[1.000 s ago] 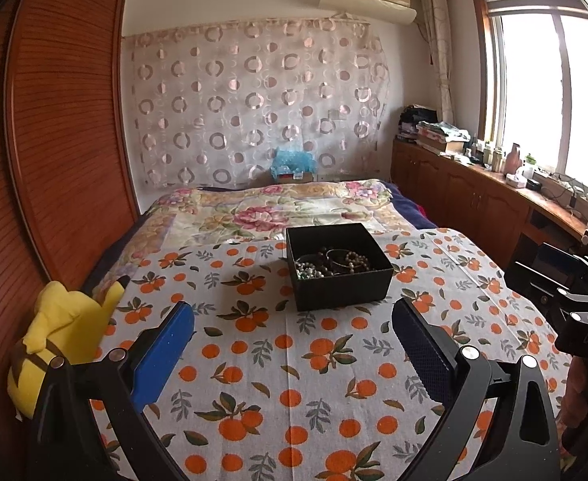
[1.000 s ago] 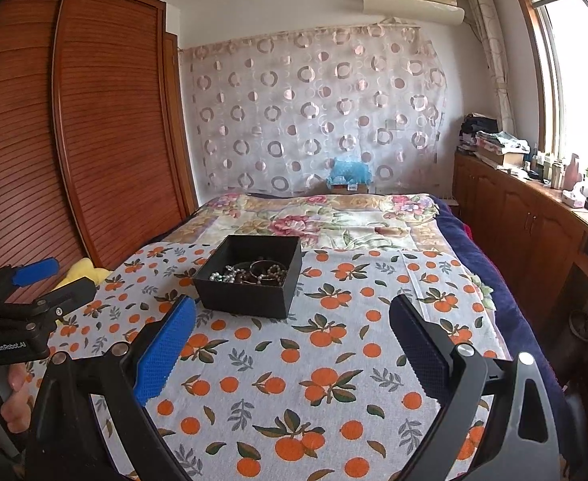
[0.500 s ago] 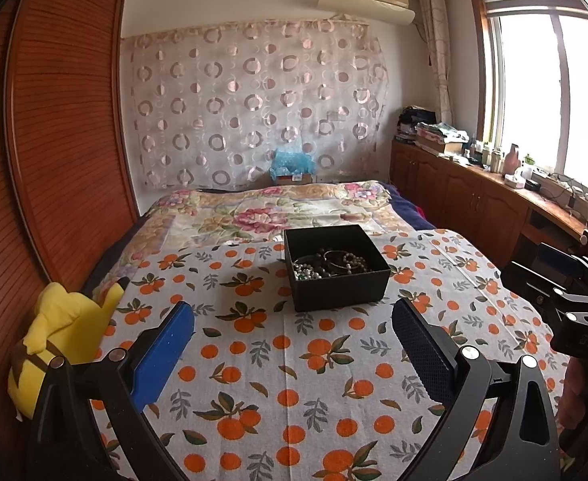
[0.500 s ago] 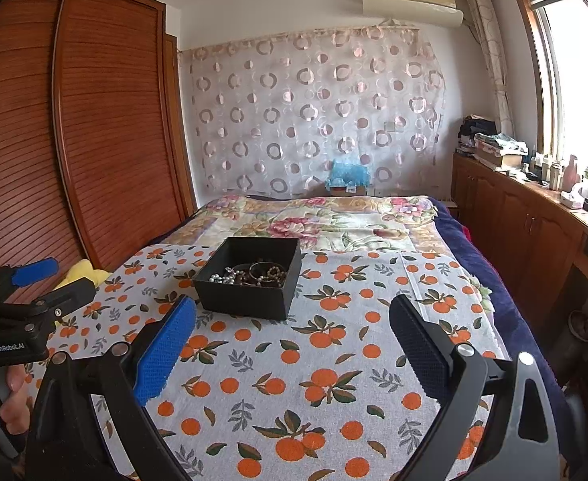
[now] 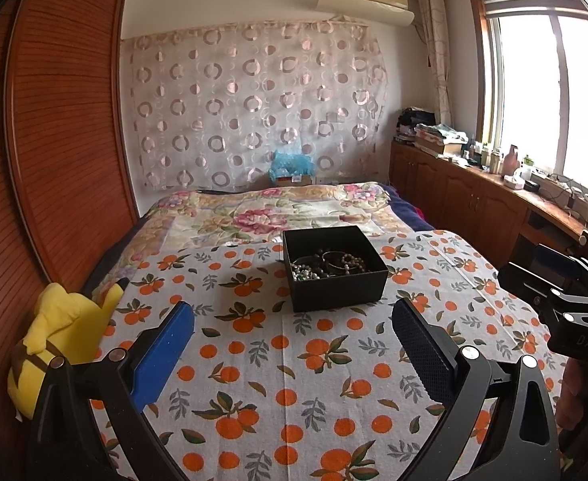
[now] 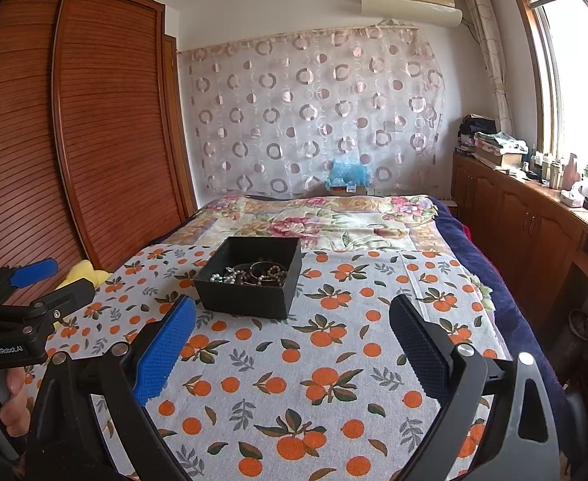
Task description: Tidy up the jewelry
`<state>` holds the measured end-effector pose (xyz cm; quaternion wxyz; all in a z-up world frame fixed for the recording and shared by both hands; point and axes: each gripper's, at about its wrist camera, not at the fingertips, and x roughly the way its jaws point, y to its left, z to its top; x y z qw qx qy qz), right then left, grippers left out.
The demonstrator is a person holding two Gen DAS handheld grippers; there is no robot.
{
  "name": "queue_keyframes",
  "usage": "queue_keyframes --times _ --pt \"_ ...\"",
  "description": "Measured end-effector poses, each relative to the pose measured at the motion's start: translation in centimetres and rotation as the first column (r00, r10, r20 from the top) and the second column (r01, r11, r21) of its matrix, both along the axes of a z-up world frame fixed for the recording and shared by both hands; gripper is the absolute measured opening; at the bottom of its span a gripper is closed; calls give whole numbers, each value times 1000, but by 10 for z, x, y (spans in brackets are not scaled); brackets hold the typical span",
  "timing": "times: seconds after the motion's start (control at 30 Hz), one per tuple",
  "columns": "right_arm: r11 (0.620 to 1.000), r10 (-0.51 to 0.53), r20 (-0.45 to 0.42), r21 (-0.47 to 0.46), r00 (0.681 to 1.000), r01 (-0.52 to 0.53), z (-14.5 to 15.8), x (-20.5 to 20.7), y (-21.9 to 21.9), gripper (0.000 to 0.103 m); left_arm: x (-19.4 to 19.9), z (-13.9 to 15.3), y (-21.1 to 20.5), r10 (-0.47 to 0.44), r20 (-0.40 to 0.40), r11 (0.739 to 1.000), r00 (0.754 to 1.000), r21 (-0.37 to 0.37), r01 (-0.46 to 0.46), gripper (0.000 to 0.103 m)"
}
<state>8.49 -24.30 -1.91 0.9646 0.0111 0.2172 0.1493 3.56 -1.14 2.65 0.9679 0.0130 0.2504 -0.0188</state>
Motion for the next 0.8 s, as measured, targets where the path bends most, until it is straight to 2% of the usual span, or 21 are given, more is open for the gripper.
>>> queue_keyframes --times 0.8 --pt "1000 -1 3 2 1000 1 0 -2 0 98 -1 0 -1 -1 2 1000 1000 2 1 96"
